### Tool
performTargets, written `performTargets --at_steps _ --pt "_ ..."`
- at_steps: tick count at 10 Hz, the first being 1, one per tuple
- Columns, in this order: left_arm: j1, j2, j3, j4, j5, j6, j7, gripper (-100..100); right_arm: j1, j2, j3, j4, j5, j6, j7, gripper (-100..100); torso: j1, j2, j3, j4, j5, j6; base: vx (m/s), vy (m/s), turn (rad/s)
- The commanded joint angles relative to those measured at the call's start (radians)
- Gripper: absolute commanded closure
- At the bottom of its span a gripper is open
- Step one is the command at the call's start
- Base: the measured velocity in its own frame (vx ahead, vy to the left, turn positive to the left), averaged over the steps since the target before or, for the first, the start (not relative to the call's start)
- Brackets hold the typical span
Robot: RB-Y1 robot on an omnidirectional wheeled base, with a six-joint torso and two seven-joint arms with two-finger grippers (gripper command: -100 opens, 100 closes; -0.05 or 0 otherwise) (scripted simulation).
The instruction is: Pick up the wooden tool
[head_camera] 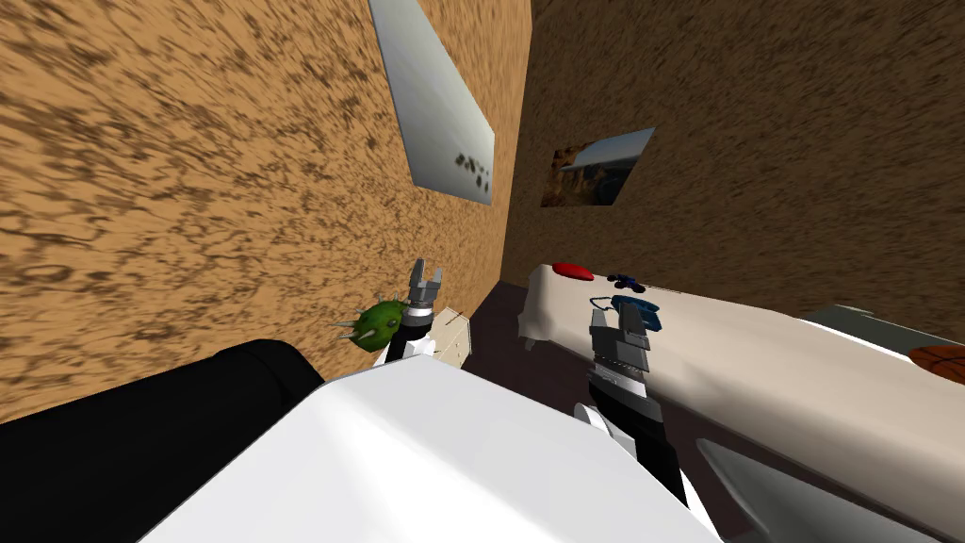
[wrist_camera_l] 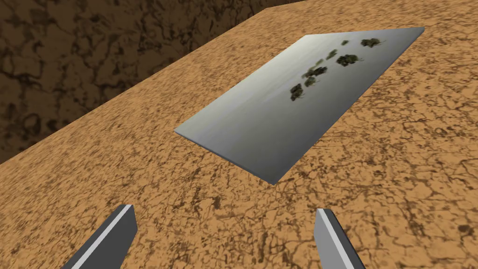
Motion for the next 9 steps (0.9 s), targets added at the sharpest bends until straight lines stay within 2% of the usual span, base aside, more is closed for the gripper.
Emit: performTargets --at_steps 1,3,6,7,9 --pt "-0.009 0.04 0.012 0.024 0.004 0.03 0.003 -100 0.0 0.0 0.0 0.0 0.0 0.0 0.0 0 0.0 0.0 0.0 0.0 0.0 0.0 0.048 -0.027 0.095" --pt "-0.021 0.07 0.031 0.059 0.01 0.072 0.008 -100 0.0 0.0 0.0 0.0 0.0 0.0 0.0 0 -0.003 -0.006 -0.003 -0.001 -0.001 0.0 0.122 -0.061 0.094" --pt "-0.046 0.104 0.071 0.128 0.022 0.163 0.019 -100 0.0 0.0 0.0 0.0 0.0 0.0 0.0 0 -0.007 -0.012 -0.007 -0.003 -0.002 0.0 0.17 -0.111 0.13" --pt "-0.046 0.104 0.071 0.13 0.022 0.163 0.019 -100 0.0 0.0 0.0 0.0 0.0 0.0 0.0 0 -0.008 -0.013 -0.007 -0.003 -0.002 0.0 0.129 -0.078 0.052" --pt "-0.067 0.119 0.105 0.187 0.033 0.237 0.029 -100 0.0 0.0 0.0 0.0 0.0 0.0 0.0 0 -0.003 -0.008 -0.005 -0.002 -0.001 0.0 0.113 -0.07 0.152"
